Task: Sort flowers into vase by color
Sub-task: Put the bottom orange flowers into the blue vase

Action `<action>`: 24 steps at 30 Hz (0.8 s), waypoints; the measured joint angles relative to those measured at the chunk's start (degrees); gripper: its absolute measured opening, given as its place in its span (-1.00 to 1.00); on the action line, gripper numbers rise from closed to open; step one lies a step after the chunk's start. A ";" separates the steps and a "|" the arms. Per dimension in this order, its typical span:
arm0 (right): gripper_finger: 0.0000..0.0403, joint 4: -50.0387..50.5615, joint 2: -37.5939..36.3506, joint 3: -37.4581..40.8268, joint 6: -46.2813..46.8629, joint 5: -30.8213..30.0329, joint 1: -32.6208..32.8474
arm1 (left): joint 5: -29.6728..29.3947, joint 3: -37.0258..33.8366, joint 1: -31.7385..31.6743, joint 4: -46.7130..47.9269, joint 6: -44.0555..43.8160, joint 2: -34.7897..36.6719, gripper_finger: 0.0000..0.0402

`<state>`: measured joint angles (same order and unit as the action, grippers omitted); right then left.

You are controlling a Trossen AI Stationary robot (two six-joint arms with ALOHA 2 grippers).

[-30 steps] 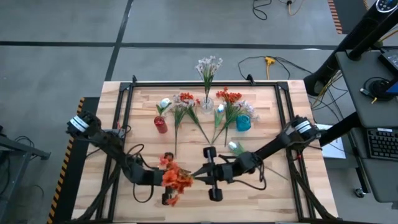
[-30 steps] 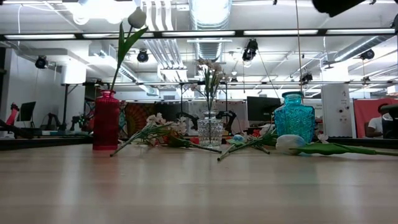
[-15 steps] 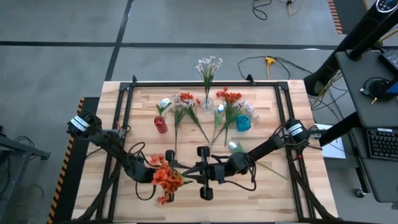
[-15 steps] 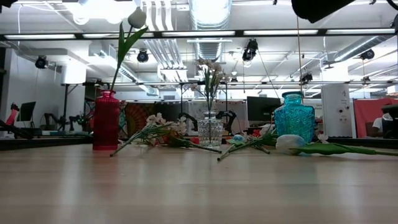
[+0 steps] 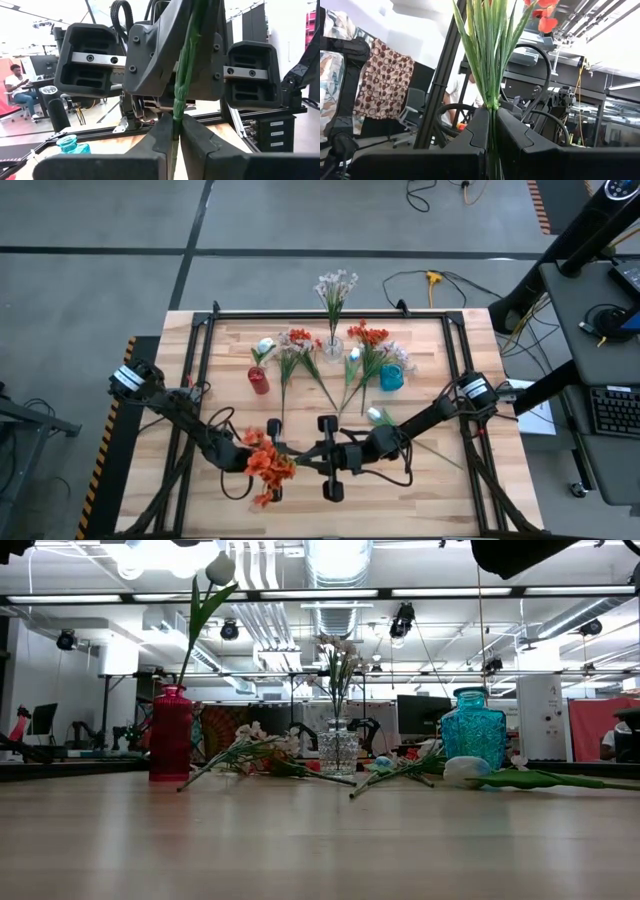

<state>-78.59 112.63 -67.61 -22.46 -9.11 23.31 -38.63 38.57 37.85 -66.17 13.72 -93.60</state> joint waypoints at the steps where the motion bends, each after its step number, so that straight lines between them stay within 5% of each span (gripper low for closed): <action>1: -0.91 -0.06 -0.01 0.09 0.00 -0.27 0.00 | -0.01 -0.04 0.00 0.01 0.00 0.00 -0.96; 9: -0.84 0.31 -0.03 0.28 2.55 -4.44 0.04 | -2.81 -0.10 0.02 0.70 -0.09 0.00 -0.98; 17: -0.35 10.15 -2.99 0.42 6.10 -8.98 0.07 | -3.36 -1.19 0.24 0.45 -0.09 1.10 -0.99; 24: 0.03 27.82 -9.01 0.43 11.36 -14.57 0.33 | -9.93 -4.99 1.31 2.60 -0.11 4.27 -0.99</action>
<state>-50.77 103.62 -67.18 -11.10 -23.67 23.64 -48.56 33.58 39.15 -63.58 13.61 -89.33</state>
